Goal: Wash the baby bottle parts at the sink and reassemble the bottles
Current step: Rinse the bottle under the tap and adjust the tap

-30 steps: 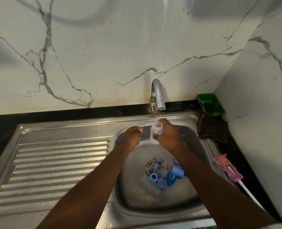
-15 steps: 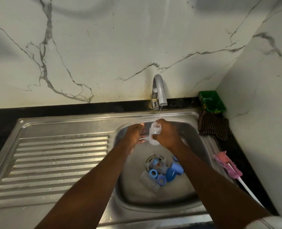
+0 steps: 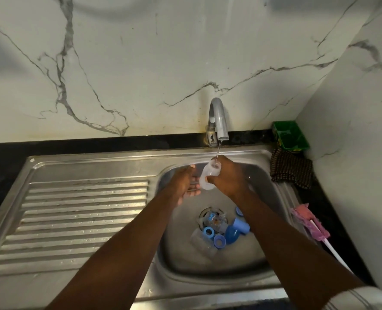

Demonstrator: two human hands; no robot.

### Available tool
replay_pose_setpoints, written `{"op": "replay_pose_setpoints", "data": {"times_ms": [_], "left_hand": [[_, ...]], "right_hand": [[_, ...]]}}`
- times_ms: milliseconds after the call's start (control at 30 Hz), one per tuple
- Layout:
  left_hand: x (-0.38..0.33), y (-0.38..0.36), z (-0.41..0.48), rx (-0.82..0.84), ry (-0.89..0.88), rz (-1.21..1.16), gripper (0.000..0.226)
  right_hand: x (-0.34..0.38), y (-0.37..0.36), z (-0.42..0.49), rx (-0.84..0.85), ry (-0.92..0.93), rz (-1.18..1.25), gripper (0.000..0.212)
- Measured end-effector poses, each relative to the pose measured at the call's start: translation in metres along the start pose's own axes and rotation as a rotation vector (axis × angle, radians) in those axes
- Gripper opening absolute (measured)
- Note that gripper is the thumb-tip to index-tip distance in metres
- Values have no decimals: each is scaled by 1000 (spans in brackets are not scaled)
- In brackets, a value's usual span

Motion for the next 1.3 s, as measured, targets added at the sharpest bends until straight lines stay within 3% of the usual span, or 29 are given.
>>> {"op": "replay_pose_setpoints", "data": {"times_ms": [133, 233, 300, 467, 600, 733, 833, 933, 967, 1033, 1133, 1233, 1300], "left_hand": [[-3, -11, 0, 170, 79, -154, 43], [-4, -16, 3, 170, 20, -233, 26], [-4, -22, 10, 199, -59, -137, 18], [-5, -31, 13, 222, -191, 30, 37], [-8, -32, 16, 267, -272, 78, 46], [-9, -30, 11, 344, -185, 135, 30], [-6, -33, 10, 381, -152, 95, 21], [-5, -32, 14, 343, -181, 100, 27], [-5, -30, 15, 331, -212, 142, 30], [-7, -28, 16, 321, -288, 238, 42], [-10, -28, 12, 313, -401, 341, 64], [-6, -30, 8, 345, -481, 378, 60], [-1, -25, 7, 341, -556, 502, 52]], "right_hand": [[-2, 12, -2, -139, 56, 218, 53], [-7, 6, -8, -1, 28, 193, 52], [-16, 5, -10, 80, -17, 203, 46], [-29, 0, -12, 245, -35, 252, 24], [-34, 2, -8, 168, -93, 246, 33], [-30, 11, -1, 82, -49, 300, 34], [-29, 14, 5, 62, 23, 246, 51], [-32, 12, 8, 87, 97, 197, 40], [-34, 11, 7, 123, 83, 285, 41], [-34, 9, 2, 150, -58, 690, 35], [-45, 4, 2, 20, -316, 1092, 29], [-49, -4, 4, 152, -457, 995, 44], [-48, -5, 2, 205, -518, 884, 41]]}}
Point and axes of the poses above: each hand's wrist, its own z-axis towards the middle knuckle, its own y-axis out of the back of the hand, x = y × z, the point moved 3 cm from there along z, towards the middle knuckle, and after that the axes turned 4 degrees about x, right-handed, at the moved point
